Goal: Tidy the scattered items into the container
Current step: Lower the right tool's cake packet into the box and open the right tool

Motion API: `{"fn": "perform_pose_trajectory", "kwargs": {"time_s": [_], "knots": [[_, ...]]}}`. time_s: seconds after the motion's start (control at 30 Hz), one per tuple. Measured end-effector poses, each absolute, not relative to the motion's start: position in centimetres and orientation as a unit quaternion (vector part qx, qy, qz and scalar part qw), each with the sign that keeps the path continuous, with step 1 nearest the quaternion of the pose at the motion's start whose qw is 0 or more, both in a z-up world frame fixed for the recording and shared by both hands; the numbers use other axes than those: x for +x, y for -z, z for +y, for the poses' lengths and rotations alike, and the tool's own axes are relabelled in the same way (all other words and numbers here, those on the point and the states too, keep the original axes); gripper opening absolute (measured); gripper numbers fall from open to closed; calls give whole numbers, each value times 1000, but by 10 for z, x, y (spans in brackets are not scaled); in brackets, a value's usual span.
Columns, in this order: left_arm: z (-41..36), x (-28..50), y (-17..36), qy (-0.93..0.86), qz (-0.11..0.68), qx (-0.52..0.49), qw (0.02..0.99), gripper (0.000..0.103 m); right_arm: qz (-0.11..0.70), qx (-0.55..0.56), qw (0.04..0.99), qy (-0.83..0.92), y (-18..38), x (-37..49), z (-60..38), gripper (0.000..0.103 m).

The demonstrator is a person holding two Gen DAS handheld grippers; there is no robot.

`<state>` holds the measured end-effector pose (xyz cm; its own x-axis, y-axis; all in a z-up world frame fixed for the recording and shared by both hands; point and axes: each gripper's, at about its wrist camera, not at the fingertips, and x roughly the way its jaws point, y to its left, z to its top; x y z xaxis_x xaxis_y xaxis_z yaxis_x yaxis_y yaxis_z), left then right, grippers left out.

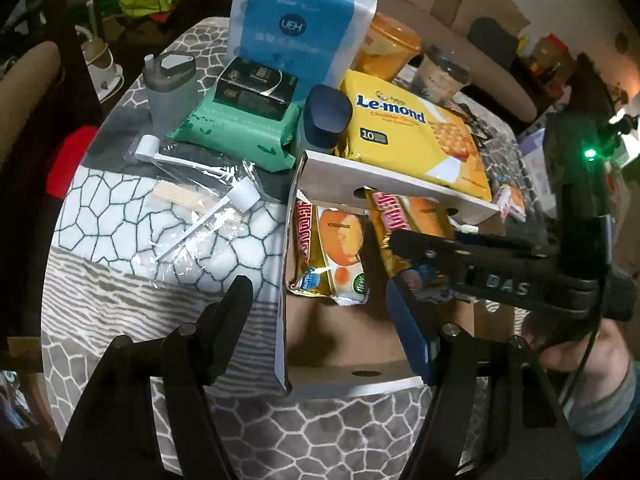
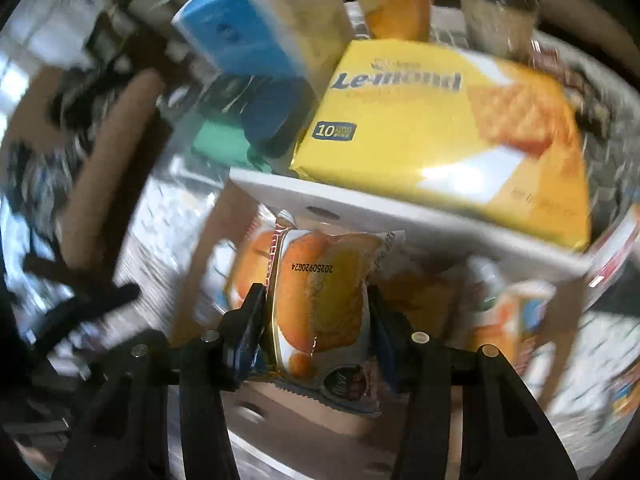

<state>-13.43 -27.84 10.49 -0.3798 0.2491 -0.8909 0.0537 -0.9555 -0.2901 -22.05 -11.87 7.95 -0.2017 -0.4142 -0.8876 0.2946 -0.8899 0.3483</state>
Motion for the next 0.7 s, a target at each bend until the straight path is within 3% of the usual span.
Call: {"fn": "perform_pose_trajectory", "kwargs": {"time_s": [0.17,0.23,0.37,0.43,0.47,0.5,0.7], "knots": [[-278,-139,-103,-817,-132,-558,55,66,-78,603,191,770,-69,-220,-116,56],[-278,-140,-104,-818,-129,-557,56,66,-82,587,194,782,-83,-215,-106,66],[-278,-145,-103,-818,-125,-558,55,67,-73,536,191,819,-107,-203,-82,67],[-277,-148,-101,-817,-127,-560,54,67,-88,523,206,823,-111,-204,-73,45],[-275,-149,-101,-817,-127,-560,56,67,-90,526,216,817,-108,-206,-74,26],[-273,-150,-100,-816,-129,-560,58,67,-88,531,223,813,-103,-206,-76,21],[-255,-164,-96,-812,-132,-566,63,67,-64,550,215,804,-77,-200,-94,21]]}}
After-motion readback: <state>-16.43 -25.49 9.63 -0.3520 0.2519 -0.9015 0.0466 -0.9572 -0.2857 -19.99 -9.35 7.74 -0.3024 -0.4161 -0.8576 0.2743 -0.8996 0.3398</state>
